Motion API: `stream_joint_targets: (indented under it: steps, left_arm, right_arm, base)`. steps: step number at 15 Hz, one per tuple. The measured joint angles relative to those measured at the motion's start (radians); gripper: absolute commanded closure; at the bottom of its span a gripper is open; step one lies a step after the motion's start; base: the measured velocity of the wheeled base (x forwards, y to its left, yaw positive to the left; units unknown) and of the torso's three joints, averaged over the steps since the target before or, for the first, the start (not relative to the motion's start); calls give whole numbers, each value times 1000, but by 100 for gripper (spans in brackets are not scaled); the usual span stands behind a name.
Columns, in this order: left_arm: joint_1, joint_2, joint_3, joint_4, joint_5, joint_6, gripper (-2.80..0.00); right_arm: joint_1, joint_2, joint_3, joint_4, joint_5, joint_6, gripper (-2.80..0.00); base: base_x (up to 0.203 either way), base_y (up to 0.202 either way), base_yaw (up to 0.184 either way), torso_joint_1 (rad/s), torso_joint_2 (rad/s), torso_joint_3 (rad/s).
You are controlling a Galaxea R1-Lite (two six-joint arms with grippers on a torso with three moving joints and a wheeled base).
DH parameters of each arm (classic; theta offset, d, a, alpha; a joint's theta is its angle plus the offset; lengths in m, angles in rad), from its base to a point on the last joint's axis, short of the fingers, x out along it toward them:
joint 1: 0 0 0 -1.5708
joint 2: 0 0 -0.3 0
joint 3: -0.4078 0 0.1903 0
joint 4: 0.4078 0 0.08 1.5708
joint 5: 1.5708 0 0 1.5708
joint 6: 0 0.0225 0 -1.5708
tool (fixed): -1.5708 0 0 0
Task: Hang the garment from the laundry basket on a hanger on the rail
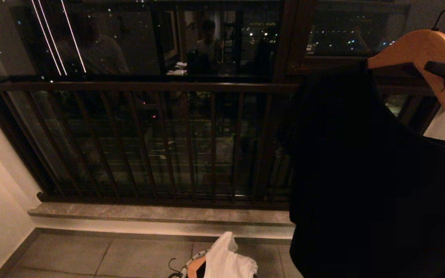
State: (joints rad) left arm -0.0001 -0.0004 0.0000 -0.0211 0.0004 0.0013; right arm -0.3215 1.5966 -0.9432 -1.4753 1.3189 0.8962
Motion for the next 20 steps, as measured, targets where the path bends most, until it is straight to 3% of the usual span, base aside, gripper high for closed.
stream_joint_targets:
  steps: [5,12,13,20]
  left_arm:
    - [0,0,0,0,0,1,0]
    - [0,0,0,0,0,0,0]
    - [0,0,0,0,0,0,0]
    - [0,0,0,0,0,-3,0]
  right_arm:
    - [-13,-69,3,7,-65,2,-280]
    - [-158,-224,103,13,-56,51,-280]
    - [-174,-249,134,12,-53,50,0]
    - [-213,-463,248,19,9,83,0]
  base:
    - [0,0,0,0,0,0]
    - [0,0,0,0,0,0]
    - [0,0,0,0,0,0]
    - [0,0,0,0,0,0]
